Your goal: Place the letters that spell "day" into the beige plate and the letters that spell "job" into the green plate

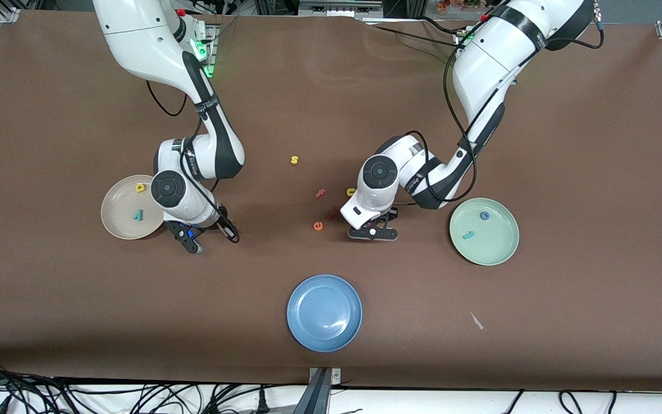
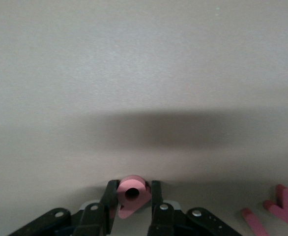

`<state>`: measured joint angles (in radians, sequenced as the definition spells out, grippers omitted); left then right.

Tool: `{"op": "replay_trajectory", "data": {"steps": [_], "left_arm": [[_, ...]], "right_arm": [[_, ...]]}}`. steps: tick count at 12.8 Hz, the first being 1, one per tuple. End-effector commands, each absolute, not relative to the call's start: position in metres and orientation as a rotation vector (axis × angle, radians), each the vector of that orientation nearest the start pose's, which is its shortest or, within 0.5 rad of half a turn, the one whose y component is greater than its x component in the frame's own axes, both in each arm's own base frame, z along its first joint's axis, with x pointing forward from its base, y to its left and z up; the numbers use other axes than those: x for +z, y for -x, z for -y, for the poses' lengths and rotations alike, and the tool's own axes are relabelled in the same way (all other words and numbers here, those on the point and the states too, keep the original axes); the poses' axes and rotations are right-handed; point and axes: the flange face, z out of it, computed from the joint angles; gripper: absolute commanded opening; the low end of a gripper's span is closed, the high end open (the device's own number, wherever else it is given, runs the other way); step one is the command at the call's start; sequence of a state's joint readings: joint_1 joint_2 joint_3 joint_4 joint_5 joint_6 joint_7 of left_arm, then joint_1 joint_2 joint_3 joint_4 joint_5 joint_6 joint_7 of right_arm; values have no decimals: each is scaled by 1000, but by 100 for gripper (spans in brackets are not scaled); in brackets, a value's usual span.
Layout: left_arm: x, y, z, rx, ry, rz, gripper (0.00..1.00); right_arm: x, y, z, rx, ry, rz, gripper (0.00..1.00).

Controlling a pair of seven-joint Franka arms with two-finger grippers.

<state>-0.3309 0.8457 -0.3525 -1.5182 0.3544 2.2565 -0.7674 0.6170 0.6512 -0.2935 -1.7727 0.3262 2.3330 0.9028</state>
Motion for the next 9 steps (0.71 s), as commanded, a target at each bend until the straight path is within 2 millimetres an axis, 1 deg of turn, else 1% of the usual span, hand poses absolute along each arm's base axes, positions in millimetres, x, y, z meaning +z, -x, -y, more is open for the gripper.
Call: {"op": "replay_trajectory", "data": {"steps": [1, 2, 3, 4, 5, 6, 7, 8, 9], "left_arm": [[208, -579, 395, 39, 3036, -56, 18], [222, -580, 391, 41, 3016, -55, 18], [232, -583, 384, 49, 2995, -49, 18], [239, -585, 375, 68, 2977, -65, 16], [245, -589, 364, 93, 2957, -118, 12], [252, -595, 349, 118, 2940, -150, 12], [260, -599, 336, 150, 2918, -186, 12], [269, -603, 322, 177, 2898, -258, 8], [277, -609, 307, 198, 2888, -340, 8]], "right_arm": [[216, -627, -201, 177, 2987, -963, 26], [220, -631, -182, 183, 3025, -875, 26], [222, -633, -165, 199, 3054, -818, 26], [223, -633, -149, 222, 3085, -746, 26], [221, -631, -135, 253, 3115, -645, 26], [224, -631, -116, 263, 3137, -564, 26], [227, -631, -102, 287, 3148, -515, 26], [229, -630, -89, 315, 3155, -518, 26], [239, -630, -79, 339, 3154, -475, 26]]}}
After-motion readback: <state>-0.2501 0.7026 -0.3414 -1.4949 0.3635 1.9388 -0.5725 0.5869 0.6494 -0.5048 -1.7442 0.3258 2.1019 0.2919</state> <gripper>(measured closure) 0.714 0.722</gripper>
